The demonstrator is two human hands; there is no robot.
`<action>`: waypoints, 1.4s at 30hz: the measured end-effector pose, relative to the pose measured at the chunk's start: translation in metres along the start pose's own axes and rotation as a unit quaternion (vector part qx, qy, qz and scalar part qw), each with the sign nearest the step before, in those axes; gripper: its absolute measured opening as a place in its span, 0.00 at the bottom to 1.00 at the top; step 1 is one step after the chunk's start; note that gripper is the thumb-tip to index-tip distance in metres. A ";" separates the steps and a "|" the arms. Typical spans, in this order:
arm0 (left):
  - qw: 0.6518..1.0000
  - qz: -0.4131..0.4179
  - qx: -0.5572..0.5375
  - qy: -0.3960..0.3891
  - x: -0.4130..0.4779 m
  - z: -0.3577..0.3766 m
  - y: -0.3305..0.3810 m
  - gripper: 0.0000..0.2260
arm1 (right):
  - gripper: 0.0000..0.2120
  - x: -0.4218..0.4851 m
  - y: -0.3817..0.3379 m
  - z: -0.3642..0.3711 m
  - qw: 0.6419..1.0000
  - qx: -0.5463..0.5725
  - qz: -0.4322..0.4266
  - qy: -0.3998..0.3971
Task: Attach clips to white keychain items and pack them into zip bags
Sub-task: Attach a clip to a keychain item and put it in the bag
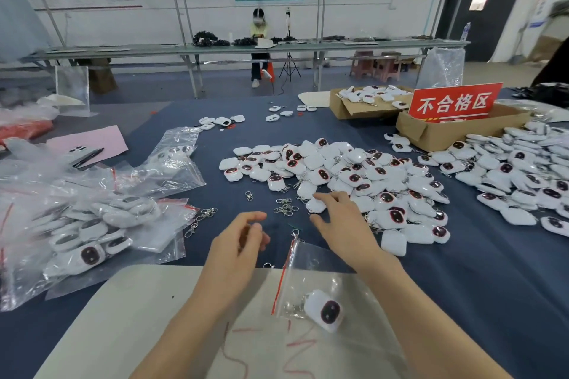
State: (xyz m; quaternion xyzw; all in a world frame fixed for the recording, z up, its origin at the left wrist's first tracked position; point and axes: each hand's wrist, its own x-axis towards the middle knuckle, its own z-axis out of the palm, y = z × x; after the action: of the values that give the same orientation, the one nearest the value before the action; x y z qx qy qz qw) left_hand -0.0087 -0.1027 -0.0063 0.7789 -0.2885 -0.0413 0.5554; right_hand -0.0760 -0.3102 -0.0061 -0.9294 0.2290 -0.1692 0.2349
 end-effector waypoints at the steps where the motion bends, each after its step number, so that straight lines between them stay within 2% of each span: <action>1: 1.000 -0.009 -0.012 -0.001 0.009 0.004 -0.001 0.11 | 0.25 0.006 0.001 0.003 1.000 -0.027 0.005 -0.013; 3: 0.999 -0.018 -0.029 -0.005 0.024 0.015 -0.002 0.11 | 0.25 0.016 0.002 0.009 0.996 -0.083 0.013 -0.022; 7: 0.999 -0.014 -0.034 -0.019 0.044 0.039 -0.003 0.10 | 0.19 0.024 0.002 0.012 0.989 -0.149 -0.011 0.018; 8: 0.999 -0.013 -0.037 -0.017 0.047 0.042 -0.004 0.10 | 0.17 0.023 0.004 0.012 0.992 -0.121 -0.032 0.030; 10: 0.999 -0.010 -0.049 -0.015 0.050 0.046 -0.008 0.08 | 0.13 0.019 0.008 0.011 0.997 0.037 -0.068 0.013; 12: 0.998 0.000 -0.058 -0.016 0.051 0.046 -0.010 0.09 | 0.12 0.014 0.006 0.010 0.978 0.191 -0.084 -0.033; 20: 0.992 -0.014 -0.112 -0.065 0.052 0.042 -0.010 0.07 | 0.13 0.015 0.001 0.017 0.901 0.430 -0.033 -0.037; 22: 0.989 -0.019 -0.128 -0.075 0.052 0.042 -0.010 0.08 | 0.12 0.016 0.003 0.017 0.874 0.485 -0.009 -0.038; 24: 0.990 -0.010 -0.117 -0.082 0.051 0.043 -0.010 0.09 | 0.11 0.015 0.002 0.016 0.830 0.555 0.023 -0.053; 26: 0.992 -0.001 -0.106 -0.075 0.050 0.044 -0.010 0.08 | 0.11 0.014 0.002 0.016 0.782 0.615 0.038 -0.094; 28: 0.991 0.002 -0.123 -0.051 0.051 0.044 -0.010 0.07 | 0.11 0.013 0.001 0.015 0.756 0.637 0.043 -0.141; 30: 0.988 -0.002 -0.154 -0.027 0.051 0.043 -0.009 0.05 | 0.10 0.012 0.001 0.017 0.782 0.598 0.037 -0.172; 32: 0.985 -0.010 -0.175 -0.011 0.051 0.041 -0.007 0.06 | 0.14 0.013 0.000 0.018 0.801 0.573 0.036 -0.173; 34: 0.985 -0.012 -0.171 -0.005 0.050 0.041 -0.006 0.08 | 0.18 0.015 0.000 0.017 0.789 0.594 0.057 -0.145; 36: 0.989 -0.008 -0.145 -0.006 0.050 0.041 -0.006 0.09 | 0.15 0.015 -0.001 0.015 0.782 0.607 0.055 -0.129; 39: 0.995 0.001 -0.099 -0.008 0.050 0.042 -0.006 0.11 | 0.10 0.013 -0.004 0.015 0.816 0.565 0.037 -0.117; 42: 0.992 -0.014 -0.129 0.000 0.050 0.040 -0.006 0.08 | 0.09 0.012 -0.005 0.016 0.818 0.566 0.047 -0.092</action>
State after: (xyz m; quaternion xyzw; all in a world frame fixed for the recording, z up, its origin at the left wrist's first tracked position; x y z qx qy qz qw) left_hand 0.0197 -0.1603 -0.0139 0.7047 -0.2697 -0.0866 0.6505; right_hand -0.0575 -0.3068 -0.0146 -0.6325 0.1136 -0.1718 0.7467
